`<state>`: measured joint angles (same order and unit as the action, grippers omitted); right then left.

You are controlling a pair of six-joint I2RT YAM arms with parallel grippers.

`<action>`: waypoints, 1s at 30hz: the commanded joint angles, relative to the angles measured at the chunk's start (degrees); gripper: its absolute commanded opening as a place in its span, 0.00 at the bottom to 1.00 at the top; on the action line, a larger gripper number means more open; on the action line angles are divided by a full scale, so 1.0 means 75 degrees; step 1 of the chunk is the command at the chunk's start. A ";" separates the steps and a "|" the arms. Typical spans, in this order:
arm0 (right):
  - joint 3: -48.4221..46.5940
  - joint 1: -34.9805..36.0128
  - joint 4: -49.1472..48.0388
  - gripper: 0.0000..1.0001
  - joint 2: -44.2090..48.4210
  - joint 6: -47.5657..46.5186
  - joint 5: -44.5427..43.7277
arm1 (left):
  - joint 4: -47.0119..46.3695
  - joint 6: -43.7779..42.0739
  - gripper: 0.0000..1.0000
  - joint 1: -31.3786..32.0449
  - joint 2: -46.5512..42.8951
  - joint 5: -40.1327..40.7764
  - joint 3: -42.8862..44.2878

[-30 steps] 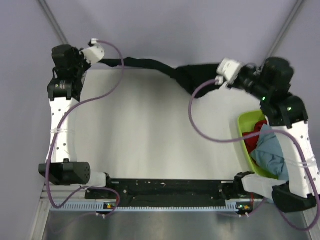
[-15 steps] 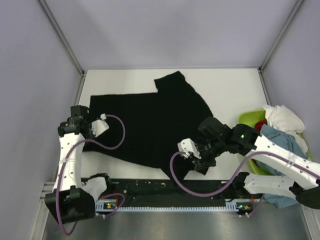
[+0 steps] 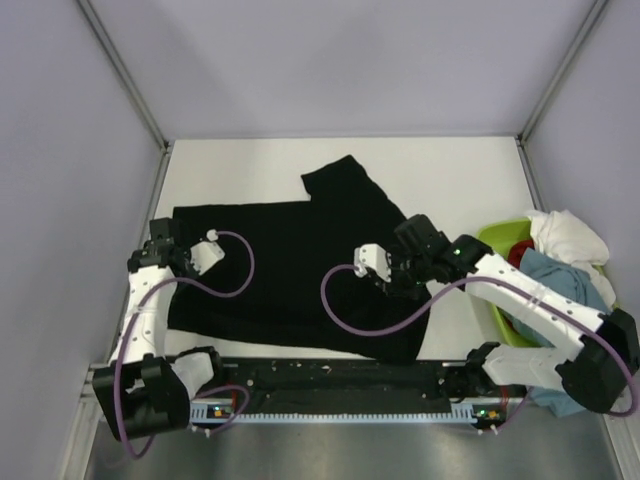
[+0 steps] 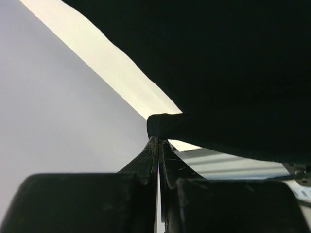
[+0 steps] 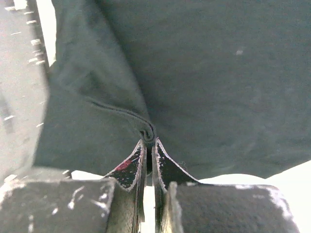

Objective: Fold and stack the t-shirts
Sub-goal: Fold the flattened tshirt in 1/3 of the way

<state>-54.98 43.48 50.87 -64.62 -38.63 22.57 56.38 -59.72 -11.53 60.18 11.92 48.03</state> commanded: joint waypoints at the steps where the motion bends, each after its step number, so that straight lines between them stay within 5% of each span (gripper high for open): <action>1: 0.0077 -0.0442 -0.2222 0.00 -0.0687 -0.0345 -0.1168 | -0.1398 0.0357 0.00 -0.0021 0.0272 0.0120 -0.0345; 12: -0.0028 -0.1005 -0.3689 0.00 -0.1730 -0.1599 -0.1239 | -0.2595 0.1072 0.00 -0.0033 0.1034 0.1374 -0.0978; 30: -0.0567 -0.1274 -0.4228 0.00 -0.2727 -0.1483 -0.1896 | -0.3884 0.1623 0.00 -0.0056 0.1854 0.2207 -0.1283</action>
<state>-56.01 35.31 21.28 -83.72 -50.15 9.32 31.46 -49.12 -11.55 72.42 25.93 38.76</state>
